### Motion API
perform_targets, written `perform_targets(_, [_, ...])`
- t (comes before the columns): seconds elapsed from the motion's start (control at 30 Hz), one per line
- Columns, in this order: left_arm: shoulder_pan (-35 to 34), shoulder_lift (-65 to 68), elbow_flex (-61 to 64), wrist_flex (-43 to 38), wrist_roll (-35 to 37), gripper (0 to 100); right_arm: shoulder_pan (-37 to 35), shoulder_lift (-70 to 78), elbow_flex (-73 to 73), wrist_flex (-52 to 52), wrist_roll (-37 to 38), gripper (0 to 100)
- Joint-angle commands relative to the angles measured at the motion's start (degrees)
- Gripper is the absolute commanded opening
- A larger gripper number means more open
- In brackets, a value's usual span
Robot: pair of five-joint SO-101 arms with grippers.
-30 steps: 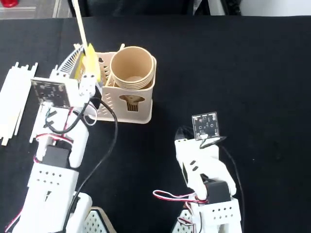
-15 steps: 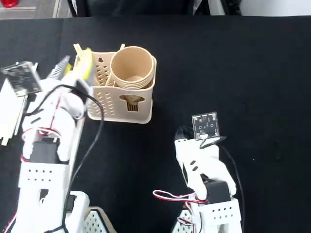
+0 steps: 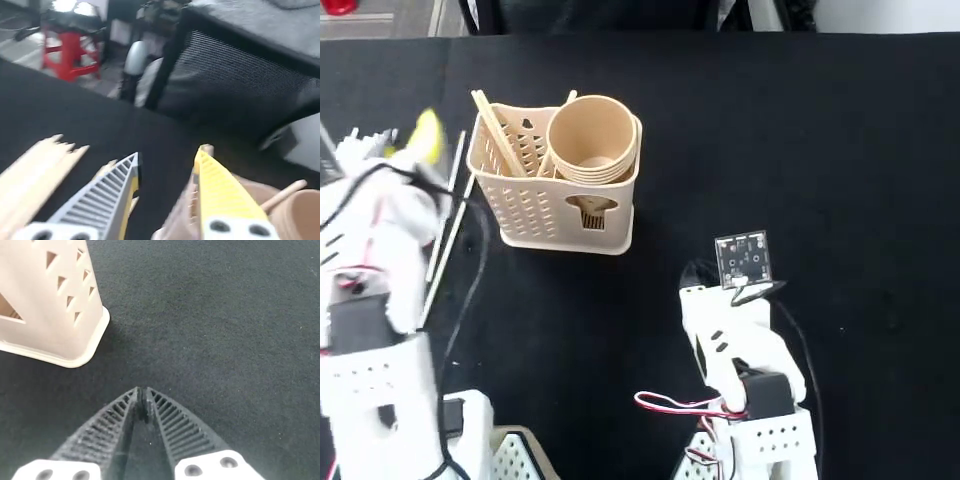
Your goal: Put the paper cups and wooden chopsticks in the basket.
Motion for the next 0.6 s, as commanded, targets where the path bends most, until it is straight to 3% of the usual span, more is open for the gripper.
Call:
perform_targets(0.0, [-7.4,0.8,-9.3,15.1,-4.4,19,-0.3,-0.6,0.0,0.3,0.6,1.5])
perform_targets(0.13, [-14.6,9.9,-10.6,17.2,-4.5,19,-0.3,-0.6,0.0,0.3,0.6,1.5])
perform_targets(0.4, [-15.0,40.6,-18.5,17.3,-4.6,19,-0.3,-0.6,0.0,0.3,0.6,1.5])
perform_targets(0.57, [-15.4,50.5,-26.1,20.6,-4.6,19,-0.3,-0.6,0.0,0.3,0.6,1.5])
